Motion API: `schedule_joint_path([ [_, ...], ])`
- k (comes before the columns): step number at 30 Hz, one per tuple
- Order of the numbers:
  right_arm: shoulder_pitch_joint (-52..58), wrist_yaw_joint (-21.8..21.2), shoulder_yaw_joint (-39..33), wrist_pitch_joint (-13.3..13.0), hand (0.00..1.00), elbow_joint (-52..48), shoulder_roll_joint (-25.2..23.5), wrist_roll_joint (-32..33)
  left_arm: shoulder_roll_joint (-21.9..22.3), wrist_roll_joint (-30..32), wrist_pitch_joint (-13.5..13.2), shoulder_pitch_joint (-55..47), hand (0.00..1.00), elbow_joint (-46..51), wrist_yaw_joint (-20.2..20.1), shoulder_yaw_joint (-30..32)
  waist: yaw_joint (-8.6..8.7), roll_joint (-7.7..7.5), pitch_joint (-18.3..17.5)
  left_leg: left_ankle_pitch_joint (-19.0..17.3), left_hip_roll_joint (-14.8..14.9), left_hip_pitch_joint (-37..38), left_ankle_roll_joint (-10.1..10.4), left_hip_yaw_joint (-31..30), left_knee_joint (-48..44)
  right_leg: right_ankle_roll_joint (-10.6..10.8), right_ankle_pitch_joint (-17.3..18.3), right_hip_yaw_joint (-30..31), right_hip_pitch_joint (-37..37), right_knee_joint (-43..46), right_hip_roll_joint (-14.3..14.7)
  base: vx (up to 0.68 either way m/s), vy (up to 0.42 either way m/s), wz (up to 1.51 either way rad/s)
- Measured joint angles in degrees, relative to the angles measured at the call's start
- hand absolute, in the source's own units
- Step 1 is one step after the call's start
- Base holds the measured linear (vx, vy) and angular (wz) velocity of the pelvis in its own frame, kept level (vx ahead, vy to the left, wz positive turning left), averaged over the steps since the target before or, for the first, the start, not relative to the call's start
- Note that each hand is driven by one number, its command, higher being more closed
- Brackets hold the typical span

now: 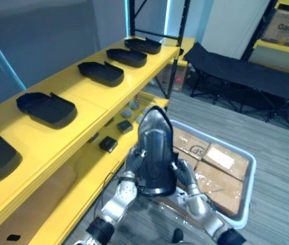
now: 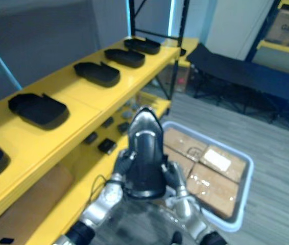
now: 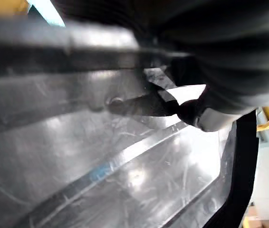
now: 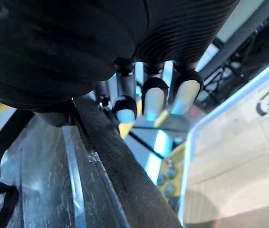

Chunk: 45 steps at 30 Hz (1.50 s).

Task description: Walk over and take plastic housings, then place them on the shelf

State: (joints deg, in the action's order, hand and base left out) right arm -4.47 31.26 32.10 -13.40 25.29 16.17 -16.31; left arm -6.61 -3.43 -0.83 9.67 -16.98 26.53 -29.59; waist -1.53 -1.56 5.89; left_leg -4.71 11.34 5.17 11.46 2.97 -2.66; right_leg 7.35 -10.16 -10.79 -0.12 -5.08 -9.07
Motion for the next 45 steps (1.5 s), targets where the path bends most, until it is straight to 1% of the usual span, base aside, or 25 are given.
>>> schedule_joint_path([
  [2,0.0,0.0,0.4,0.4,1.0,0.0,0.0,0.0,-0.6,0.1,0.1,0.0,1.0,-0.1,0.0,-0.4,0.41,0.15,-0.1,0.0,0.0,0.2,0.0,0.2,0.1,0.0,0.0,0.1,0.0,0.0,0.0,0.01,0.003,-0.03],
  [7,0.0,0.0,0.7,0.5,1.0,0.0,0.0,0.5,-1.0,0.1,-0.5,0.0,1.0,-0.5,0.6,-0.8,0.7,0.55,-0.3,0.0,0.0,0.7,0.0,0.6,0.2,0.0,0.0,0.4,0.1,0.0,0.0,0.0,0.003,-0.05],
  [8,0.0,0.0,0.7,0.5,0.0,0.0,0.0,0.8,-1.0,0.1,-1.0,0.0,1.0,-0.6,1.2,-1.1,0.74,0.68,-0.4,0.0,0.0,0.7,0.0,0.6,0.2,-0.1,0.0,0.4,0.1,0.0,0.0,0.0,0.0,0.0],
  [10,0.0,-0.1,1.2,0.3,0.0,0.0,0.0,1.5,-1.2,0.2,-2.5,0.0,1.0,-1.3,2.2,-1.6,0.79,0.87,-0.5,0.0,0.1,0.7,0.0,0.6,0.2,-0.1,0.0,0.4,0.1,0.0,0.1,0.0,0.0,0.0],
  [12,0.0,-0.7,2.3,-0.5,0.0,-0.1,0.0,3.2,-2.0,0.7,-3.6,0.0,1.0,-1.4,2.7,-1.7,0.87,0.92,-0.5,0.0,0.1,0.7,0.0,0.6,0.2,-0.1,0.0,0.4,0.1,0.0,0.1,0.0,0.0,0.0],
  [14,0.0,-2.0,2.9,-2.0,0.0,-0.3,0.0,5.4,-2.2,1.7,-4.9,0.0,1.0,-1.4,4.1,-1.7,0.88,0.92,-0.5,0.0,0.0,0.7,0.0,0.7,0.2,-0.2,-0.1,0.4,0.1,0.0,0.1,0.0,0.0,0.0],
  [16,0.0,-4.8,3.4,-3.4,0.0,-1.4,-0.1,8.5,-2.1,2.1,-6.9,0.0,1.0,-1.4,5.3,-1.7,0.89,0.94,-0.5,0.0,0.0,0.7,0.0,0.7,0.1,-0.2,-0.1,0.4,0.1,0.0,0.1,0.0,0.0,0.0],
  [19,0.0,-6.9,3.4,-4.4,0.0,-1.8,-0.2,12.3,-2.0,4.7,-7.9,0.0,1.0,-1.1,7.5,-1.9,0.9,0.95,-0.5,0.0,0.0,0.8,0.0,0.7,0.1,-0.2,-0.1,0.4,0.1,0.0,0.1,0.0,0.0,0.0],
  [22,0.2,-7.8,2.9,-5.2,0.0,-1.9,-0.7,13.9,-1.9,8.6,-8.0,-0.2,1.0,0.1,10.3,-2.2,0.96,0.98,-0.5,-0.1,0.0,0.8,0.1,0.7,0.1,-0.2,-0.1,0.4,0.1,0.0,0.1,0.0,0.0,0.0],
  [23,0.3,-7.8,2.8,-5.5,0.0,-1.9,-0.8,13.9,-1.9,9.2,-8.0,-0.2,1.0,0.4,10.8,-2.2,0.97,0.99,-0.5,-0.1,0.0,0.8,0.1,0.7,0.1,-0.2,-0.1,0.4,0.1,0.0,0.1,0.0,0.0,0.0],
  [28,0.8,-8.1,2.3,-6.4,0.0,-2.0,-1.2,13.9,-1.8,15.9,-8.0,-0.8,1.0,2.3,13.3,-2.1,1.02,1.0,-0.5,-0.1,0.0,0.8,0.1,0.7,0.1,-0.2,-0.1,0.4,0.1,0.0,0.1,0.0,0.0,0.0],
  [29,1.4,-8.9,1.6,-6.4,0.0,-2.0,-1.7,13.9,-1.8,18.1,-7.9,-0.8,1.0,2.5,13.9,-2.1,1.07,1.01,-0.5,-0.1,0.0,0.8,0.1,0.7,0.1,-0.2,-0.1,0.5,0.1,0.0,0.1,0.0,0.0,0.0],
  [30,1.5,-8.9,1.6,-6.4,0.0,-2.0,-1.7,13.9,-1.8,18.4,-7.9,-0.8,1.0,2.6,14.1,-2.1,1.07,1.01,-0.5,-0.2,0.0,0.8,0.1,0.7,0.1,-0.2,-0.1,0.5,0.1,0.0,0.1,0.0,0.0,0.0],
  [32,2.3,-9.1,1.6,-6.4,0.0,-2.0,-2.1,13.9,-1.4,20.9,-7.8,-0.9,1.0,3.2,15.9,-2.0,1.11,1.05,-0.4,-0.2,0.0,0.8,0.2,0.7,0.1,-0.2,-0.1,0.5,0.1,0.0,0.1,0.0,0.0,0.0],
  [36,3.4,-9.3,1.6,-6.5,0.0,-1.9,-2.9,14.3,-1.1,25.0,-7.3,-0.9,1.0,4.7,18.0,-1.8,1.21,1.13,-0.4,-0.3,0.0,0.9,0.2,0.8,0.1,-0.1,0.0,0.6,0.1,0.0,0.1,0.0,0.0,0.0],
  [38,4.1,-11.9,1.0,-7.5,0.0,-1.9,-3.1,19.1,-0.6,27.2,-6.7,-1.1,1.0,4.7,18.6,-0.9,1.22,1.13,-0.4,-0.3,0.0,0.9,0.2,0.9,0.1,-0.1,0.0,0.8,0.0,0.0,0.2,0.0,0.002,-0.02],
  [40,5.1,-20.4,-0.8,-11.1,0.0,-2.2,-3.1,30.4,-0.2,29.3,-6.4,-2.5,1.0,4.7,20.7,1.7,1.45,1.18,-0.3,-0.5,0.1,1.1,0.2,1.4,0.1,-0.1,0.0,1.3,-0.2,0.0,0.2,0.01,0.007,-0.1],
  [41,5.6,-23.0,-1.6,-12.0,0.0,-2.6,-3.1,33.3,-0.2,29.6,-6.2,-3.0,1.0,4.7,21.0,2.3,1.5,1.2,-0.3,-0.6,0.1,1.2,0.2,1.7,0.1,-0.1,-0.1,1.5,-0.2,0.0,0.2,0.02,0.009,-0.14],
  [42,6.3,-28.0,-3.5,-13.3,0.0,-3.6,-3.1,39.0,-0.3,30.8,-5.6,-3.8,1.0,4.7,21.7,3.4,1.53,1.22,-0.3,-0.7,0.1,1.3,0.2,2.1,0.1,-0.1,-0.1,1.8,-0.3,0.0,0.3,0.02,0.01,-0.14],
  [43,6.8,-31.4,-5.6,-14.3,0.0,-5.1,-3.3,43.2,-0.4,31.6,-5.1,-4.6,1.0,4.6,22.1,4.6,1.62,1.2,-0.2,-0.9,0.1,1.5,0.2,2.4,0.0,0.0,-0.1,2.1,-0.3,0.0,0.3,0.02,0.01,-0.12],
  [45,7.6,-34.7,-8.6,-16.0,0.0,-7.6,-3.7,47.6,-1.1,32.0,-4.5,-5.3,1.0,4.5,22.3,5.8,1.68,1.09,-0.1,-1.2,0.0,1.6,0.1,2.6,-0.1,0.0,0.0,2.4,-0.3,0.0,0.3,0.02,0.006,-0.08],
])
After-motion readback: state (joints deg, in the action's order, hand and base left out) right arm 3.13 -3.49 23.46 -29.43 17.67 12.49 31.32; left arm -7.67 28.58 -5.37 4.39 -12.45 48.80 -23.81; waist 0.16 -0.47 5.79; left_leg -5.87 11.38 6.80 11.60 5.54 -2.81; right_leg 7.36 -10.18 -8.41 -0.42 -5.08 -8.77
